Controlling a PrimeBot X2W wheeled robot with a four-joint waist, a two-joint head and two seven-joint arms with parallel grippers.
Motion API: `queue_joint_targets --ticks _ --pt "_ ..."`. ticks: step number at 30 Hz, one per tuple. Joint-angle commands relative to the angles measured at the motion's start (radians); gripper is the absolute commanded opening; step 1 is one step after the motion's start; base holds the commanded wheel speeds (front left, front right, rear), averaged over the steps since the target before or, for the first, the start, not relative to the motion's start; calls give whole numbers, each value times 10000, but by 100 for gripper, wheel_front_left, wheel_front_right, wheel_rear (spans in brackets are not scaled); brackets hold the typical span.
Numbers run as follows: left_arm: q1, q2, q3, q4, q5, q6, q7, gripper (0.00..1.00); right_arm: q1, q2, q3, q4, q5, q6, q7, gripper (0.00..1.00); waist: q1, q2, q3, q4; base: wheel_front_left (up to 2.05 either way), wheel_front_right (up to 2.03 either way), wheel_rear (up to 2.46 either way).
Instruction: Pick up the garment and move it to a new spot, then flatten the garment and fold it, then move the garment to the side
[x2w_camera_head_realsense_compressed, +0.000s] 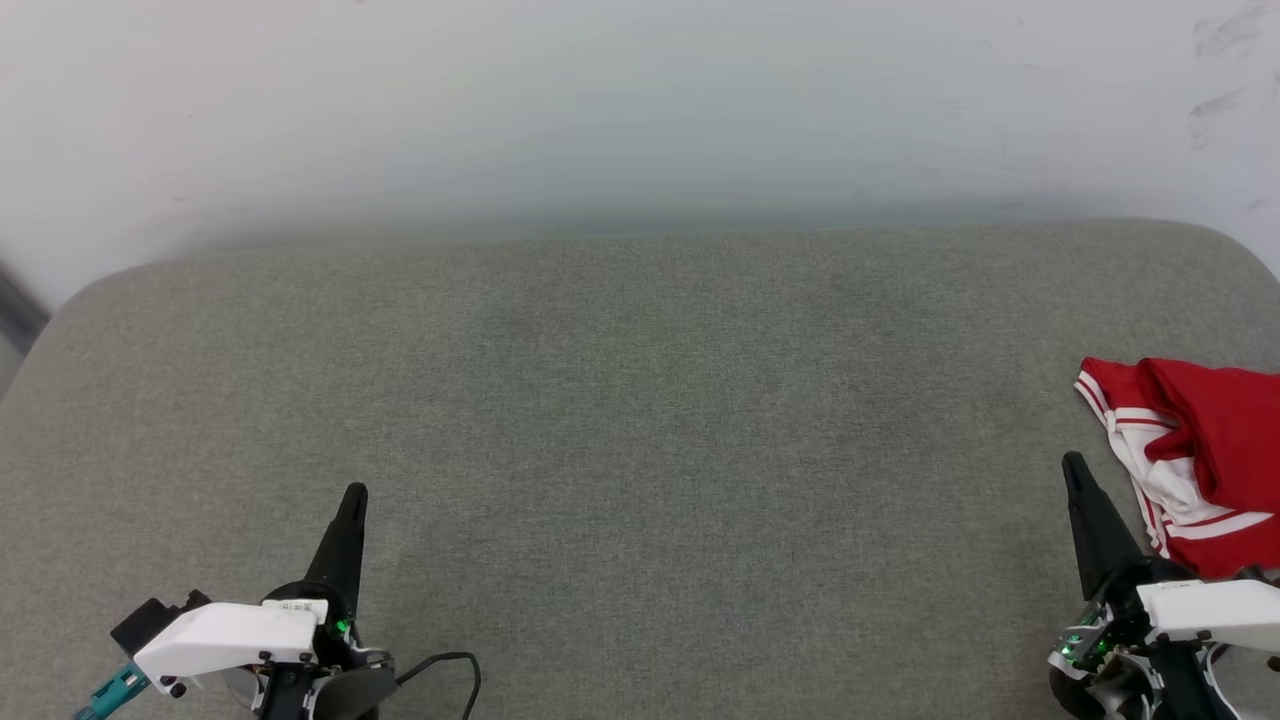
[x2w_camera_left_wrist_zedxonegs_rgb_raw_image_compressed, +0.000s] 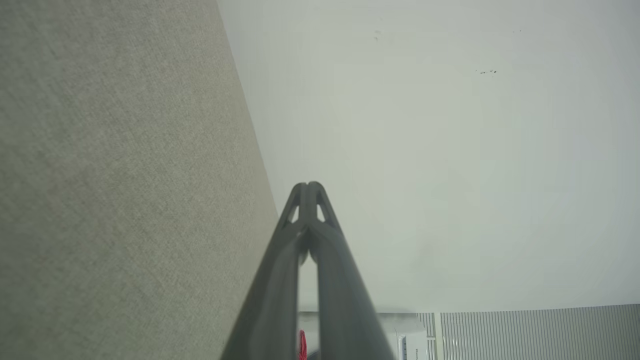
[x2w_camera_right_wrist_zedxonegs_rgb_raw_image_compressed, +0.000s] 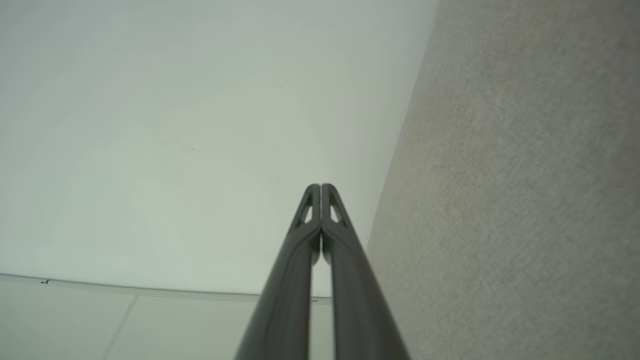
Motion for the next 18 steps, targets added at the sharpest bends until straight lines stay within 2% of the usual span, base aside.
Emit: queue_joint_targets --ticks 1,12,18 --pt "-150 -6 39 28 -199 -64 68 0 -173 50 -20 37 221 1 47 0 0 -1 -9 0 0 0 0" --pt "-258 -32 137 156 -920 -131 269 0 -244 86 -73 154 927 0 264 0 0 -1 -75 -3 0 0 0" --pt "-251 -59 167 151 -853 -129 294 0 -227 101 -97 143 861 0 275 0 0 -1 -75 -3 0 0 0"
